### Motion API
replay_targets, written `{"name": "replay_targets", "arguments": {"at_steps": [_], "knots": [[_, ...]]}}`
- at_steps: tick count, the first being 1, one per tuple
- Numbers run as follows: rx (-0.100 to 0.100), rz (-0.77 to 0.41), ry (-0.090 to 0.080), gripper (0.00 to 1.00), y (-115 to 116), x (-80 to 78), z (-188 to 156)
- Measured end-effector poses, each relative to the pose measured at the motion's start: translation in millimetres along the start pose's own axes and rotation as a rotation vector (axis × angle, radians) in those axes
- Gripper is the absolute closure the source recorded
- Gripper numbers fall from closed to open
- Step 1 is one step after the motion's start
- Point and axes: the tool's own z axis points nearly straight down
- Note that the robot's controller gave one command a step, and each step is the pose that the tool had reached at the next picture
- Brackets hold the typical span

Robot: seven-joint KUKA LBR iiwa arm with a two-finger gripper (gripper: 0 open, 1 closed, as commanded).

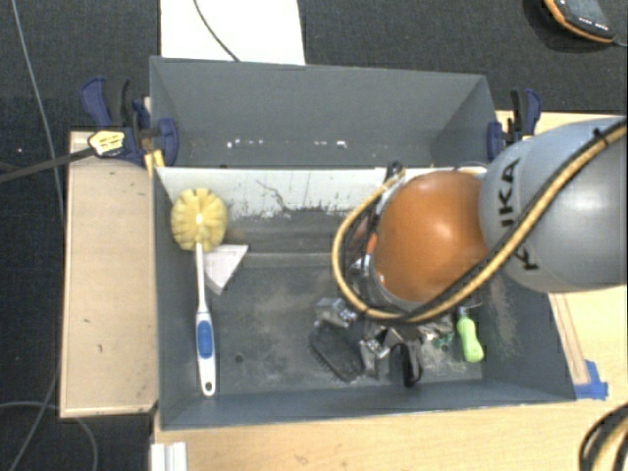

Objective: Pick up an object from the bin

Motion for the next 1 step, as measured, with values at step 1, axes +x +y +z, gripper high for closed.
{"name": "replay_targets", "arguments": {"at_steps": [1], "knots": [[0.002, 0.003, -0.005, 1.00, -0.5, -0.9, -22.6]]}}
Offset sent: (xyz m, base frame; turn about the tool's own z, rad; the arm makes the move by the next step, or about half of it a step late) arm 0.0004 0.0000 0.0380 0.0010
